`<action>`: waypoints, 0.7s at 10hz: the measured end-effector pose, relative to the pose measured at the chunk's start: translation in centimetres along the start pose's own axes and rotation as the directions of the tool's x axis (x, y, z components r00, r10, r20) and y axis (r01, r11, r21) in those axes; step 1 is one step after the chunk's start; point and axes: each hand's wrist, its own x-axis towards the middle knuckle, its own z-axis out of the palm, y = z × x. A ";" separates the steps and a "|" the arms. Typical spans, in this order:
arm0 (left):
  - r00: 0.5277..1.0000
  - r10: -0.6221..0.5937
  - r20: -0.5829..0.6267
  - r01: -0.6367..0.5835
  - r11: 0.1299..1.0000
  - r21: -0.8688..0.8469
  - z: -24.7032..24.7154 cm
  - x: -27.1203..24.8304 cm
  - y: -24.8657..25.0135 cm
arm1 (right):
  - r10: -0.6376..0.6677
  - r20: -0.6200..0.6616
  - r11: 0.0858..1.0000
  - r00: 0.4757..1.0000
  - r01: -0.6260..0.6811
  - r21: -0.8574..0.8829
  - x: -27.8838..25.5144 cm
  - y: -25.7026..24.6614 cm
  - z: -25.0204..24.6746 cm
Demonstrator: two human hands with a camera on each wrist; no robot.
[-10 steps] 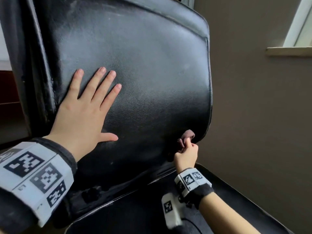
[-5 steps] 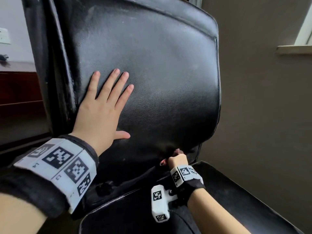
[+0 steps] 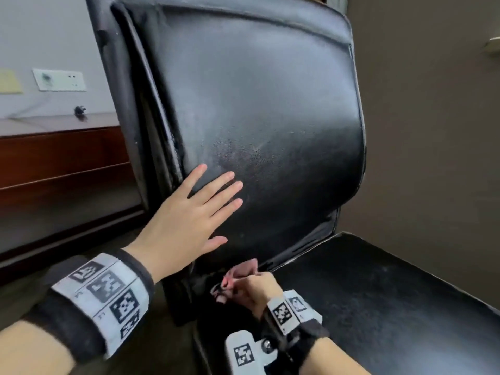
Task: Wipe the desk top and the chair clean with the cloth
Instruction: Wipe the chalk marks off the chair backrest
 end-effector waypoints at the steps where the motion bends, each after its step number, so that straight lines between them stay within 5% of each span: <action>1: 1.000 0.004 -0.028 -0.004 1.000 -0.016 0.0 -0.5 0.1 | -0.010 -0.223 0.981 0.975 0.053 0.189 1.2 -1.3 -4.0; 3: 0.999 -0.009 -0.049 0.007 0.999 -0.040 -0.1 -1.0 0.1 | -0.127 -0.103 0.963 0.987 0.098 -0.251 0.6 -0.3 3.3; 4: 0.997 -0.003 -0.073 -0.001 0.999 -0.046 -0.1 -1.1 -0.1 | -0.121 0.083 0.956 0.989 0.138 -0.259 -1.2 1.4 6.5; 5: 0.997 -0.009 -0.073 0.005 0.999 -0.049 -0.1 -1.1 -0.1 | 0.000 0.190 0.998 0.982 0.011 -0.059 -2.2 0.6 6.6; 6: 0.997 0.012 -0.075 -0.016 0.998 -0.055 0.0 -1.3 -0.4 | 0.134 0.168 0.976 0.977 -0.160 0.150 -0.8 -0.3 5.1; 7: 0.998 0.009 -0.069 -0.013 0.998 -0.060 0.0 -1.4 -0.5 | 0.164 -0.002 0.951 0.986 -0.158 0.264 0.9 -0.1 3.2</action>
